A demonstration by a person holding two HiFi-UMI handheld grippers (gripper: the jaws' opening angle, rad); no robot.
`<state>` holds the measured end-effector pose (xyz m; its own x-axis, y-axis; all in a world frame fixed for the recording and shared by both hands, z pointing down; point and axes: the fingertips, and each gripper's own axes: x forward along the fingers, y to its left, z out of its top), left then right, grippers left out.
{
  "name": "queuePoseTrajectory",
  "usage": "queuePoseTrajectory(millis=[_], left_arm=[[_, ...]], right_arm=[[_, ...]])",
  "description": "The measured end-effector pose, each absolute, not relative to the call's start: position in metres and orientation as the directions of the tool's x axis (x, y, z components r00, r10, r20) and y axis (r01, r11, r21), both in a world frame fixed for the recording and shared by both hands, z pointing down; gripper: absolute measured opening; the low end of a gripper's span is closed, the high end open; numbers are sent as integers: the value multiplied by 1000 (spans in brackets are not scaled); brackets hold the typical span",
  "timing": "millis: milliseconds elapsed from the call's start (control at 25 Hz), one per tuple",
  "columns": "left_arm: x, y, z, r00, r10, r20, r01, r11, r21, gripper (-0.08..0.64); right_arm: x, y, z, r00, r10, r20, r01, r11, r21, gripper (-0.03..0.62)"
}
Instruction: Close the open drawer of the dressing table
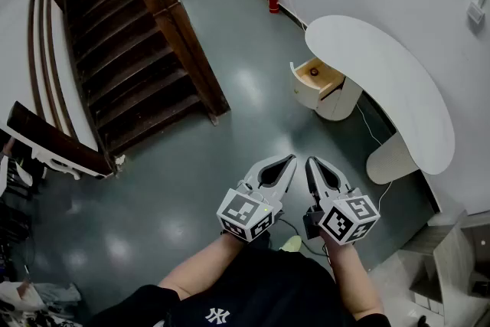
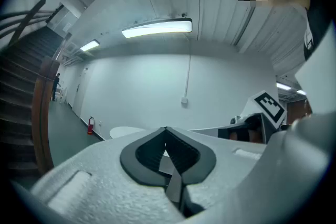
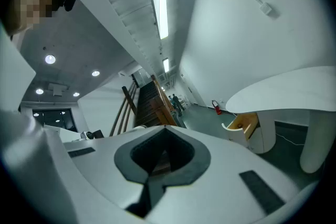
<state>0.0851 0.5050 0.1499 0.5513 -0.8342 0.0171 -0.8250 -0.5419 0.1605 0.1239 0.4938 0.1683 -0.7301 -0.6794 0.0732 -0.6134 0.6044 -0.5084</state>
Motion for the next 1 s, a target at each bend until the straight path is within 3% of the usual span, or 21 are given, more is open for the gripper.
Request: queuePoseTrajectory(millis=[520,800,1000], left_arm=[[47,466,159,583,-812,30,-803,-570,174,9],[-4,421,160,575,-818,28,-813,-566,137,9],[-42,395,170,582,-812,30,-806,-572,152,9]], right_arm=[[89,460,173,-716,-694,73,-616,581,-532,14],[75,413,165,-651,-759,-3,-611,526,-592,15],[54,389,175,-606,-795,16,-637,472,-610,15]])
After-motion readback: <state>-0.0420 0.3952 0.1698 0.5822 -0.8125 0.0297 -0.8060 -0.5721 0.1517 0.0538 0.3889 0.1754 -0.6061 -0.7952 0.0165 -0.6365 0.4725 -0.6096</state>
